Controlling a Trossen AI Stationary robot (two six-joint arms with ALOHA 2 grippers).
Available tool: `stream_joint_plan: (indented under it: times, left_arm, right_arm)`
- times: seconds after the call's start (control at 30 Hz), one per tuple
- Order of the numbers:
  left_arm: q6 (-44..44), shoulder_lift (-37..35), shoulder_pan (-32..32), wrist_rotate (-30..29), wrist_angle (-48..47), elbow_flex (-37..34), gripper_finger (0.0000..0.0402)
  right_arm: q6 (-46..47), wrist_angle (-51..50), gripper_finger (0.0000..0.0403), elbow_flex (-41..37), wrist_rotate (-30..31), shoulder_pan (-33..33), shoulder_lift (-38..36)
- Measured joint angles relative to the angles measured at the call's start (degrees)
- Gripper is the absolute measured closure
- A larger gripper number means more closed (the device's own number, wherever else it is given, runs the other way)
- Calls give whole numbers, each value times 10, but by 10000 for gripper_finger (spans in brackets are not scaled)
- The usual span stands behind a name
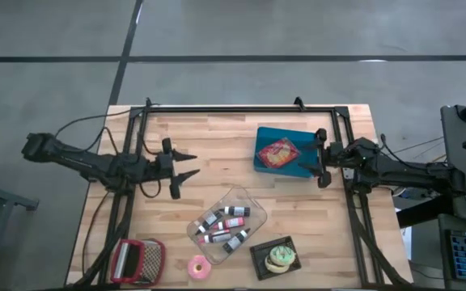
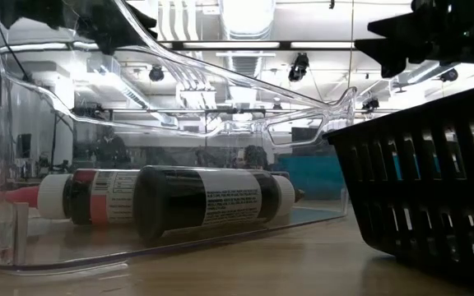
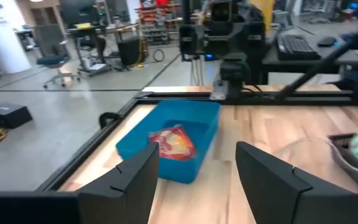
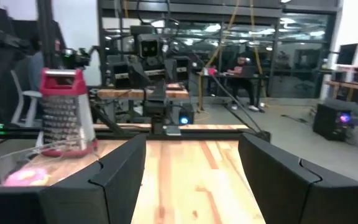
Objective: Pick & Place Food Item
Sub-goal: Put the pink donut into the black basket
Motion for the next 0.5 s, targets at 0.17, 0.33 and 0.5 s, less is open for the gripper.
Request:
stream_joint_plan:
  times: [0.17,0.33,0.5]
  left_arm:
    - [-5,-1,-54,-1,-35,0,186]
    - [-47,1,-115,-6,-120,17,186]
    - [-96,18,-177,-6,-172,41,186]
  right_arm:
    - [-6,27,149,0,33,44,41]
    - [-15,28,149,0,86,89,61]
    - [-17,29,149,0,127,123,60]
